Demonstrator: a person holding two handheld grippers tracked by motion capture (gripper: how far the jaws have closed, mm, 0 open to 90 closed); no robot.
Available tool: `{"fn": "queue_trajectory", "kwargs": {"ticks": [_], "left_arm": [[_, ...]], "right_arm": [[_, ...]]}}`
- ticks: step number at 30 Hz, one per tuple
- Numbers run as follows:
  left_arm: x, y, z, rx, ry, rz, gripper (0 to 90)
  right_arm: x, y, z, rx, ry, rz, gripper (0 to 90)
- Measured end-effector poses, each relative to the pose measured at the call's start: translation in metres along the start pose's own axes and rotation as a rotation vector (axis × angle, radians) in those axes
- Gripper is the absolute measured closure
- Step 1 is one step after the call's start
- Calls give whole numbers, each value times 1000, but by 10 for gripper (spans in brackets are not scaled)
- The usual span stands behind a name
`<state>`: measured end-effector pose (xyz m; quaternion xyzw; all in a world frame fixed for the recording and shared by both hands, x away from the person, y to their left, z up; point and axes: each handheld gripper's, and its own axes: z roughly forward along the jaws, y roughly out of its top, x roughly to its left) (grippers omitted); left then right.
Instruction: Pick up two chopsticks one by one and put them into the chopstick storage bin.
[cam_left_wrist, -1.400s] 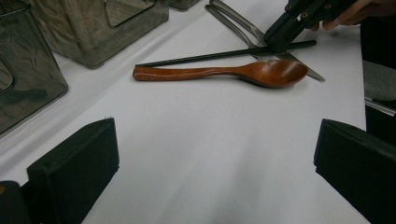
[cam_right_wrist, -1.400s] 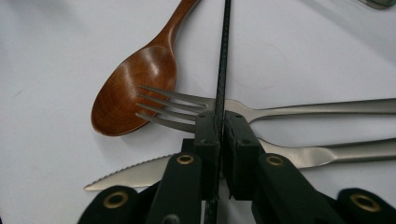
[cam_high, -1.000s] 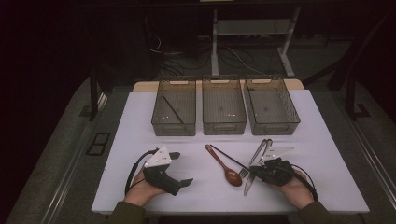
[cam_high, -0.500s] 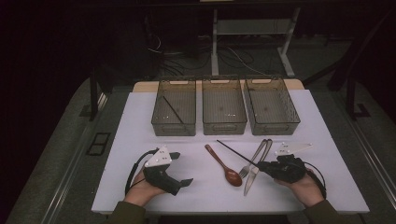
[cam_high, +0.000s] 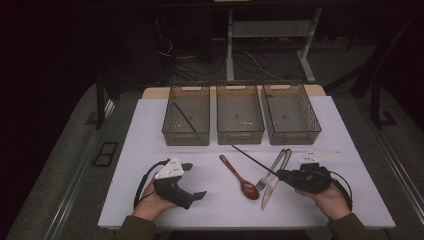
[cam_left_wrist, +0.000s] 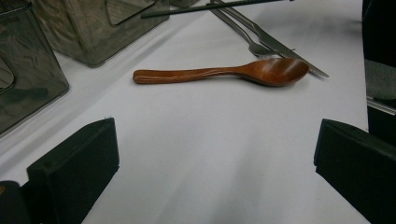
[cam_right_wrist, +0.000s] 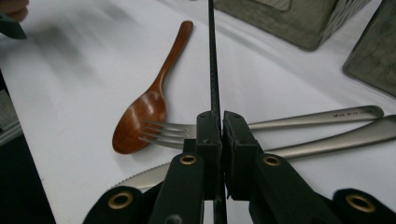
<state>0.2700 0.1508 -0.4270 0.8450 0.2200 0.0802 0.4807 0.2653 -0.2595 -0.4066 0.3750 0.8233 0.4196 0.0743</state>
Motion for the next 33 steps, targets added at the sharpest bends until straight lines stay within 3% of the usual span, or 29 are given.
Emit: {"fn": "queue_trajectory", "kwargs": {"ticks": [16, 33], "left_arm": [[0, 0, 1, 1, -2, 1, 0], [0, 0, 2, 1, -1, -3, 0]], "right_arm": [[-3, 24, -2, -46, -19, 2, 860], [-5, 51, 12, -73, -39, 4, 860]]}}
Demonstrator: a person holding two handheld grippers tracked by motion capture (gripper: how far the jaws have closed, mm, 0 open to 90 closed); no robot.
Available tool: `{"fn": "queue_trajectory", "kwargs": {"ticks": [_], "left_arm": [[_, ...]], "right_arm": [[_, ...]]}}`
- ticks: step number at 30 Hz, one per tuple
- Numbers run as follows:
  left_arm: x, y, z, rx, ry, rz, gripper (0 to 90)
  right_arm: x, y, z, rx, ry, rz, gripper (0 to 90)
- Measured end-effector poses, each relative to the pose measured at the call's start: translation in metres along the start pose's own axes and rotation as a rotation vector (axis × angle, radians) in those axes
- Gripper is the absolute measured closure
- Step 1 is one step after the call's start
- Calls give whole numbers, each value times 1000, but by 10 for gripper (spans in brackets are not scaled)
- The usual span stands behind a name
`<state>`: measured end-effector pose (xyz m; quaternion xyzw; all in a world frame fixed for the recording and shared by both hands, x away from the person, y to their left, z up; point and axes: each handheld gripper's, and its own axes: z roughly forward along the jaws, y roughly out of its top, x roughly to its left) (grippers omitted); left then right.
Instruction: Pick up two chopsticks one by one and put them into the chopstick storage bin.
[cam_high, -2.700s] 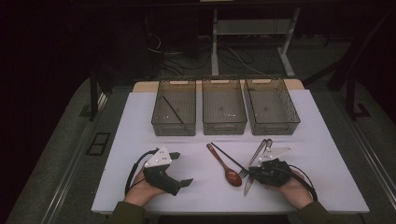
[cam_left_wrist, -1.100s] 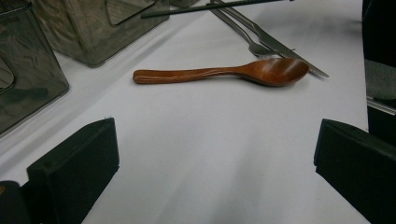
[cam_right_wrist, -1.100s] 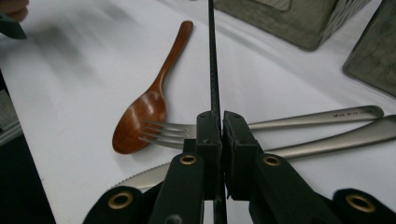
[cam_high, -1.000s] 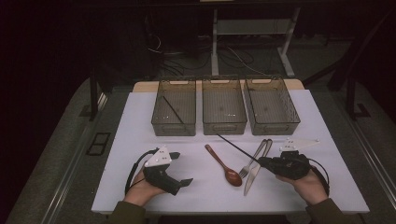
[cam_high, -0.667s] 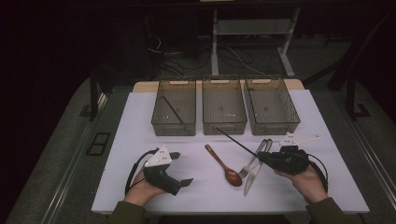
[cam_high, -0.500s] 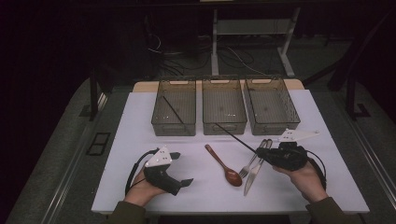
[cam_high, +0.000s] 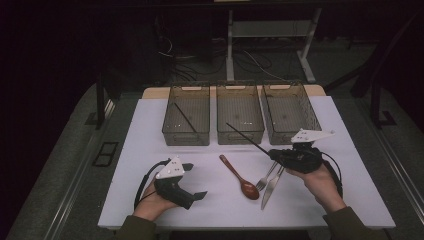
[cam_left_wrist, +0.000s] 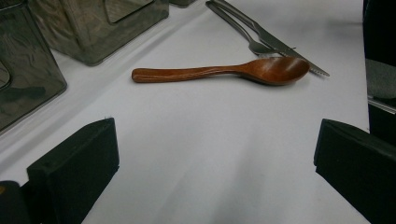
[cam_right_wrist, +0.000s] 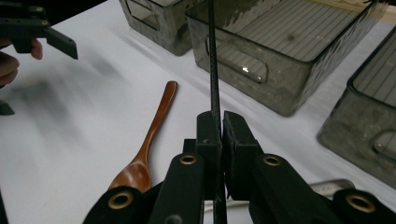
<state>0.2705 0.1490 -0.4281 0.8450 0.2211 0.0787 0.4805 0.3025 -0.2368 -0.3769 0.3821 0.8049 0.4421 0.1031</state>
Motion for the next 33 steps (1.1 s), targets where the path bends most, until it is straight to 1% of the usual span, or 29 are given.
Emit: {"fn": "queue_trajectory", "kwargs": {"ticks": [3, 5, 8, 13, 17, 20, 25, 28, 29, 31, 33], "left_arm": [[1, 0, 0, 2, 1, 7, 0], [0, 0, 0, 0, 0, 0, 0], [0, 0, 0, -1, 1, 3, 0], [0, 0, -1, -9, -1, -11, 0], [0, 0, 0, -10, 0, -6, 0], [0, 0, -1, -11, -4, -2, 0], [0, 0, -1, -12, -2, -11, 0], [0, 0, -1, -13, -1, -12, 0], [-1, 0, 0, -21, 0, -21, 0], [-1, 0, 0, -14, -1, -14, 0], [-1, 0, 0, -18, -2, -17, 0]], "right_arm": [[0, 6, 7, -3, -4, -8, 860], [1, 10, 10, -1, -5, -9, 860], [3, 18, 17, -9, -2, -8, 860], [7, 35, 29, -8, -5, -16, 860], [9, 48, 40, -9, -9, -27, 860], [12, 58, 48, -4, -11, -27, 860], [14, 73, 58, 3, -18, -29, 859], [14, 80, 64, 5, -16, -26, 860], [14, 82, 67, 7, -17, -25, 860], [14, 85, 73, 8, -11, -22, 860], [15, 89, 78, 13, -10, -18, 859]]}}
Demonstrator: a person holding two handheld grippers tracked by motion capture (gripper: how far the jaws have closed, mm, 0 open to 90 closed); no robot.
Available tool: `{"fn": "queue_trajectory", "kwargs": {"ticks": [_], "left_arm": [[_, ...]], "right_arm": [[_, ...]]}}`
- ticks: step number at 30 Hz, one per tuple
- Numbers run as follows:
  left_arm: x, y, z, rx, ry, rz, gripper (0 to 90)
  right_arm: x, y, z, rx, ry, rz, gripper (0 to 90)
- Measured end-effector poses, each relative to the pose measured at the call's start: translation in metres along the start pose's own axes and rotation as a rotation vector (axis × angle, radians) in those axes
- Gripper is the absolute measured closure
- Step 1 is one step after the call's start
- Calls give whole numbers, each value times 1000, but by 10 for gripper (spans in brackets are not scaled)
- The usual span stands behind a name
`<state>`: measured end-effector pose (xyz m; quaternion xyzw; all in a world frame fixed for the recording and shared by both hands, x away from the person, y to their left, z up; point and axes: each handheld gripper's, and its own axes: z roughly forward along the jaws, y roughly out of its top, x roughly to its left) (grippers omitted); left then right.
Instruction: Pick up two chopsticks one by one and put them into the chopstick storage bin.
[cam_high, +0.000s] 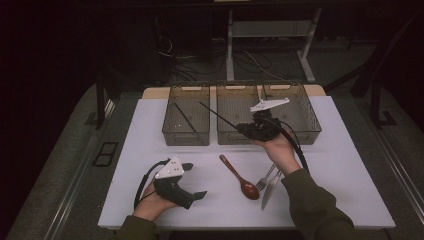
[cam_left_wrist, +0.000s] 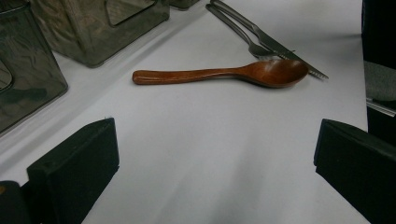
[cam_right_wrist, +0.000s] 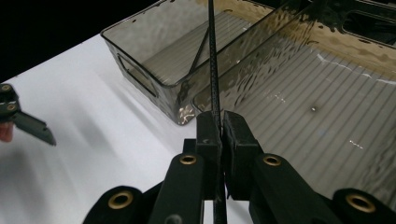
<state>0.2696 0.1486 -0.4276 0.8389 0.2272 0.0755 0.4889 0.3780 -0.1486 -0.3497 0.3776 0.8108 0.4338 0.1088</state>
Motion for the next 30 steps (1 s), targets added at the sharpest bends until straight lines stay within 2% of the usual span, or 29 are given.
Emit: {"fn": "queue_trajectory", "kwargs": {"ticks": [4, 23, 30], "left_arm": [[0, 0, 0, -3, -1, -1, 0], [0, 2, -1, -8, -6, 13, 0], [0, 2, -1, -11, -11, 13, 0]], "right_arm": [[3, 8, 12, 14, 4, 4, 860], [12, 50, 63, 61, -36, 18, 859], [16, 63, 90, 105, -59, 24, 860]]}}
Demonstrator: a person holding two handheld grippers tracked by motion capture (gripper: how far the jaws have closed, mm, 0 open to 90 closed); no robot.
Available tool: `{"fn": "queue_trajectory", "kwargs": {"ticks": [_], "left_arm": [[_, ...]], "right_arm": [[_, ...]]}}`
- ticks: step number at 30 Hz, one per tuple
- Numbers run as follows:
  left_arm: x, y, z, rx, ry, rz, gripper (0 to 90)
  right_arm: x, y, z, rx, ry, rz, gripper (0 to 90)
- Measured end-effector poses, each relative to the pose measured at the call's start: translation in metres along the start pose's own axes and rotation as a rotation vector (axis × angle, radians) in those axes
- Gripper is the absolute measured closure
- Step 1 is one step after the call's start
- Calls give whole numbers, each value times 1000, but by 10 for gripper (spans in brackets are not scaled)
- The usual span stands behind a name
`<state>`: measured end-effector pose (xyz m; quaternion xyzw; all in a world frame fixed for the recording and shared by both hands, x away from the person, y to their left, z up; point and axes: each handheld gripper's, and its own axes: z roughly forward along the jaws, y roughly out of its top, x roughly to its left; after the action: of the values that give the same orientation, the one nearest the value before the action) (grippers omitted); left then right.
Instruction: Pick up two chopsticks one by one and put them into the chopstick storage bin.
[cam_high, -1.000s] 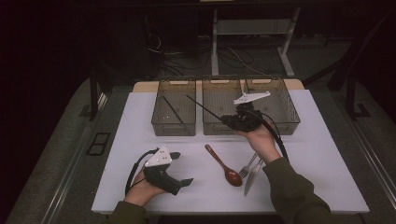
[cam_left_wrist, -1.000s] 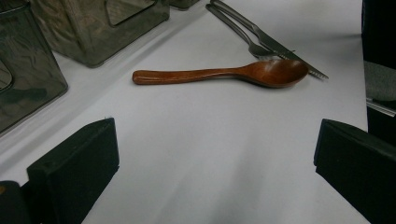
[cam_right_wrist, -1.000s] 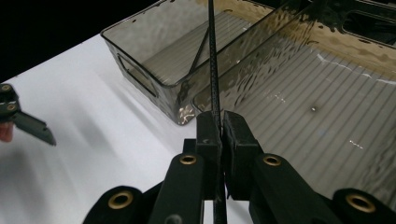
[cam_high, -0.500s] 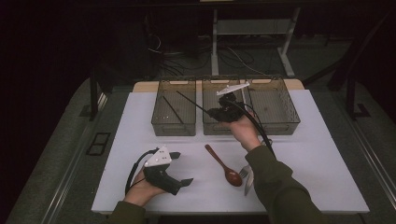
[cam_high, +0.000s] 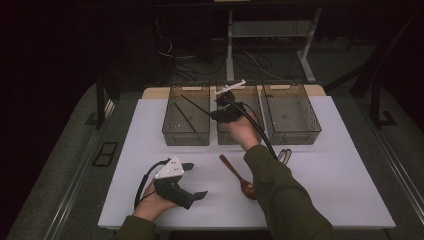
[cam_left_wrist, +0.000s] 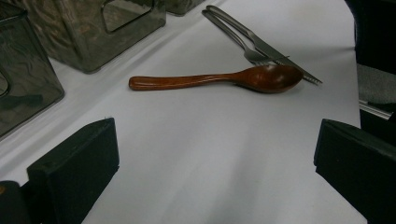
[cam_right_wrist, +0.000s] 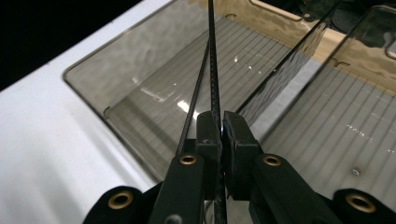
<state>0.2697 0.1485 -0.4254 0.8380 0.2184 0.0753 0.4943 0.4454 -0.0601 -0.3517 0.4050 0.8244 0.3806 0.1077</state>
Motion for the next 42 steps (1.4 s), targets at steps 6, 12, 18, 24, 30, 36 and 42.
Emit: {"fn": "queue_trajectory", "kwargs": {"ticks": [6, 12, 18, 24, 30, 36, 42], "left_arm": [[0, 0, -1, -3, -2, 2, 0], [-1, 0, -1, -5, -5, -2, 0], [-1, 1, -1, -3, -6, 0, 0], [0, 1, -1, -3, -6, 3, 0], [0, 0, -1, -6, -4, 0, 0], [0, 0, -1, -4, -5, 6, 0], [0, 0, -1, -11, -2, -2, 0]], "right_arm": [[6, 12, 24, 40, -31, 11, 859], [14, 17, 44, 79, -49, 16, 859], [23, 20, 52, 94, -27, 17, 847], [23, 19, 47, 78, -9, 13, 679], [20, 18, 31, 39, 30, 10, 520], [13, 11, 12, 5, 75, 8, 433], [6, -5, -9, -23, 123, -20, 395]]}}
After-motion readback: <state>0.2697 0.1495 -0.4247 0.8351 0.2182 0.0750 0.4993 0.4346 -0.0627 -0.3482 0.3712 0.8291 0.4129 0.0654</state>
